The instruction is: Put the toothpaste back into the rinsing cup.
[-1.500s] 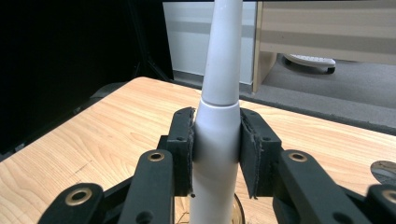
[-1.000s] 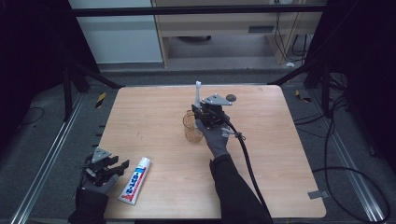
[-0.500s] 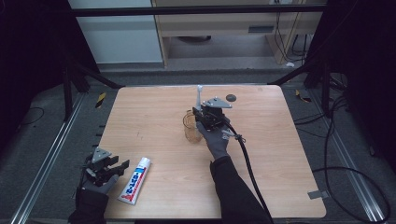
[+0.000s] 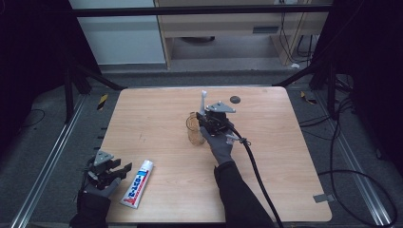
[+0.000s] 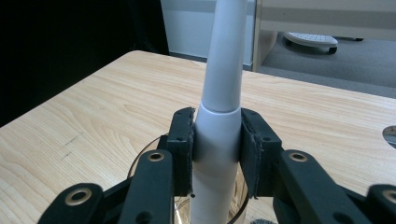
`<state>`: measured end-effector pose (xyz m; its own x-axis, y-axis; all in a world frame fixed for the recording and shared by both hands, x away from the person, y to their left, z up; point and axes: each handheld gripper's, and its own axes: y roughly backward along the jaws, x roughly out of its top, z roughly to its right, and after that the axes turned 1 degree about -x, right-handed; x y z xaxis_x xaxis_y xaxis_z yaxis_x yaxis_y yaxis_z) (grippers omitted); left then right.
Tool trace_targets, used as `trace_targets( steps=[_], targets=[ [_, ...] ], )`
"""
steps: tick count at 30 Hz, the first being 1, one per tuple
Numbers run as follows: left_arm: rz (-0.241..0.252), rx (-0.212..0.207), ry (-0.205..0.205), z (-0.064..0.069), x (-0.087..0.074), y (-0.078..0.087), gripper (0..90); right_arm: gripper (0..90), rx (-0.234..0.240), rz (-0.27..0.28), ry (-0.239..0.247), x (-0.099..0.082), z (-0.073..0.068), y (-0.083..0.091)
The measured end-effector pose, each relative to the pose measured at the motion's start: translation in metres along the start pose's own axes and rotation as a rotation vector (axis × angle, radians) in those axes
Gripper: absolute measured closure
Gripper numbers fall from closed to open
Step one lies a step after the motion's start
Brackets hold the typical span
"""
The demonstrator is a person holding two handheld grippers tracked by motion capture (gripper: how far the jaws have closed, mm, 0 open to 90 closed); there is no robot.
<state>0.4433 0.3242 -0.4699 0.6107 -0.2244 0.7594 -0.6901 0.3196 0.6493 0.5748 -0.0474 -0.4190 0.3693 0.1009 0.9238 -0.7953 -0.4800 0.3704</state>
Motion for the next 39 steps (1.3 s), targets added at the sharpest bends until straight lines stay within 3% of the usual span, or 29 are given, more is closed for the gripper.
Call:
trace_targets(
  steps=[22, 39],
  targets=[
    [-0.001, 0.0, -0.002, 0.0004, 0.0001, 0.0, 46.8, 67.0, 0.013, -0.011, 0.03, -0.0062, -0.0015, -0.0003],
    [0.0, 0.0, -0.001, 0.0002, 0.0001, 0.0001, 46.7, 65.0, -0.016, -0.009, 0.04, -0.0079, -0.0079, -0.0034]
  ],
)
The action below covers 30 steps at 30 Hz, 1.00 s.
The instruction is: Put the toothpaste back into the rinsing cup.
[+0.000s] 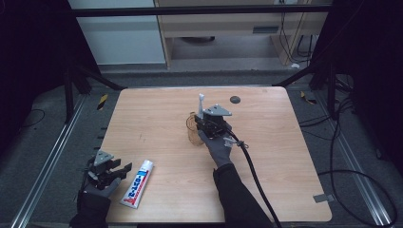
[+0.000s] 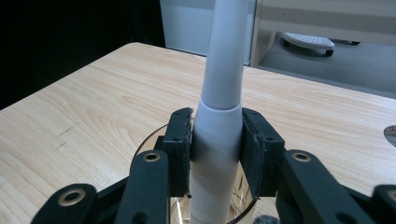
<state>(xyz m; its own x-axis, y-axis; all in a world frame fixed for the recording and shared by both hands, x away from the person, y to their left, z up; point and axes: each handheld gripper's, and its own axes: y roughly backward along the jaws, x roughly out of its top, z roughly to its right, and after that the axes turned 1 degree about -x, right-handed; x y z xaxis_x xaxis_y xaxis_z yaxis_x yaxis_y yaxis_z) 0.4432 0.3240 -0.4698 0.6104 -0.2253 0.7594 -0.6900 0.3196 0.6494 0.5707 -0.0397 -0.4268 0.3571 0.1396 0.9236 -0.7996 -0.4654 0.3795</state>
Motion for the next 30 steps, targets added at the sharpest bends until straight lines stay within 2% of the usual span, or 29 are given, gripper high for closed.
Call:
trace_targets(
  steps=[9, 20, 30],
  targets=[
    [0.0, 0.001, 0.0, 0.0, 0.0, 0.0, 46.7, 58.1, -0.015, 0.001, 0.002, -0.001, -0.001, -0.002],
    [0.003, 0.002, -0.001, 0.0, 0.0, 0.001, 46.5, 40.0, -0.056, 0.038, 0.009, 0.005, -0.001, 0.006],
    [0.003, 0.001, 0.0, 0.0, 0.0, 0.0, 46.5, 38.8, -0.06, 0.041, 0.015, 0.008, 0.0, 0.011]
  ],
)
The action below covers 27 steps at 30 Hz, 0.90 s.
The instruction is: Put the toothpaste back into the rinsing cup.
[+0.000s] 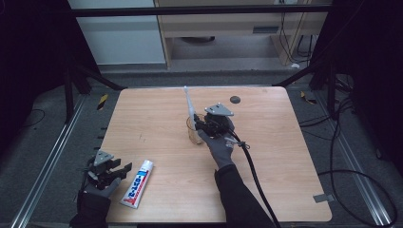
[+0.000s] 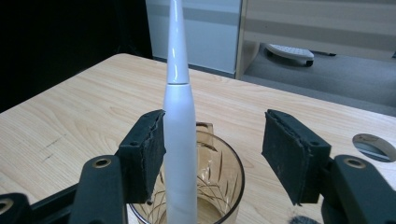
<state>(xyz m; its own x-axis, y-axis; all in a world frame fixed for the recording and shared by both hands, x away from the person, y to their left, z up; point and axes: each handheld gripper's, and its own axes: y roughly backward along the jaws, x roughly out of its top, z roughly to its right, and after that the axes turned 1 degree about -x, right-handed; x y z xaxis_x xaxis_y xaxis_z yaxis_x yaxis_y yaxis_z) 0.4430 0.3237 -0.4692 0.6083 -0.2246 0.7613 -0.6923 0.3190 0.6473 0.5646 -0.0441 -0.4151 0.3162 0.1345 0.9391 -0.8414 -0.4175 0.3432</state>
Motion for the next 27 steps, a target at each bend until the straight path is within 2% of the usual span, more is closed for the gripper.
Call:
trace_targets(
  steps=[8, 9, 21, 22, 27],
  targets=[
    [0.003, -0.002, 0.001, 0.0, 0.0, 0.001, 46.5, 37.2, -0.019, 0.012, 0.006, 0.006, 0.005, 0.014],
    [0.003, -0.002, 0.001, 0.0, 0.0, 0.001, 46.5, 36.3, -0.031, 0.016, 0.009, 0.009, 0.007, 0.021],
    [0.015, -0.015, -0.009, 0.006, 0.004, 0.005, 46.0, 35.1, -0.085, 0.019, 0.0, 0.009, 0.033, 0.056],
    [0.02, -0.018, -0.014, 0.008, 0.005, 0.007, 46.0, 35.1, -0.109, 0.014, 0.002, 0.008, 0.037, 0.063],
    [0.032, -0.025, -0.018, 0.01, 0.007, 0.01, 46.0, 35.2, -0.139, 0.009, 0.007, 0.002, 0.05, 0.08]
  ],
)
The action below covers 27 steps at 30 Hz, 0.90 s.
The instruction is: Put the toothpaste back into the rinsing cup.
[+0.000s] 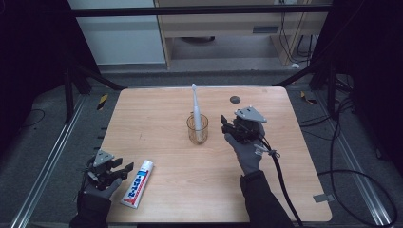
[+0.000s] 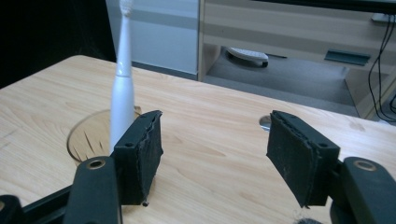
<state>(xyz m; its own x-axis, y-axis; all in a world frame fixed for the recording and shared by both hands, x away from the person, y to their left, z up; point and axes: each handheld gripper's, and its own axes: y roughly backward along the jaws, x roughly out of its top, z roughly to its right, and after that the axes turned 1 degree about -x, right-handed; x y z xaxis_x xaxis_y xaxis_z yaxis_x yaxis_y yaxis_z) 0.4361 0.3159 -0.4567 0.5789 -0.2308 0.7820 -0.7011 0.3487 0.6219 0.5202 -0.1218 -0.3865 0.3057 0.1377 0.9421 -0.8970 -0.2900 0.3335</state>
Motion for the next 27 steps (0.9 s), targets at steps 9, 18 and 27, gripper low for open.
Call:
trace_targets(
  steps=[9, 18, 27],
  targets=[
    [-0.004, -0.06, -0.023, 0.013, 0.007, 0.004, 44.6, 35.5, -0.052, -0.059, 0.02, -0.025, 0.032, 0.021],
    [-0.047, -0.101, -0.042, 0.024, 0.011, 0.003, 42.0, 33.4, -0.066, -0.105, -0.026, -0.056, 0.065, 0.038],
    [-0.108, -0.125, -0.052, 0.03, 0.014, 0.003, 37.1, 30.6, -0.079, -0.157, 0.019, -0.076, 0.082, 0.053]
  ],
)
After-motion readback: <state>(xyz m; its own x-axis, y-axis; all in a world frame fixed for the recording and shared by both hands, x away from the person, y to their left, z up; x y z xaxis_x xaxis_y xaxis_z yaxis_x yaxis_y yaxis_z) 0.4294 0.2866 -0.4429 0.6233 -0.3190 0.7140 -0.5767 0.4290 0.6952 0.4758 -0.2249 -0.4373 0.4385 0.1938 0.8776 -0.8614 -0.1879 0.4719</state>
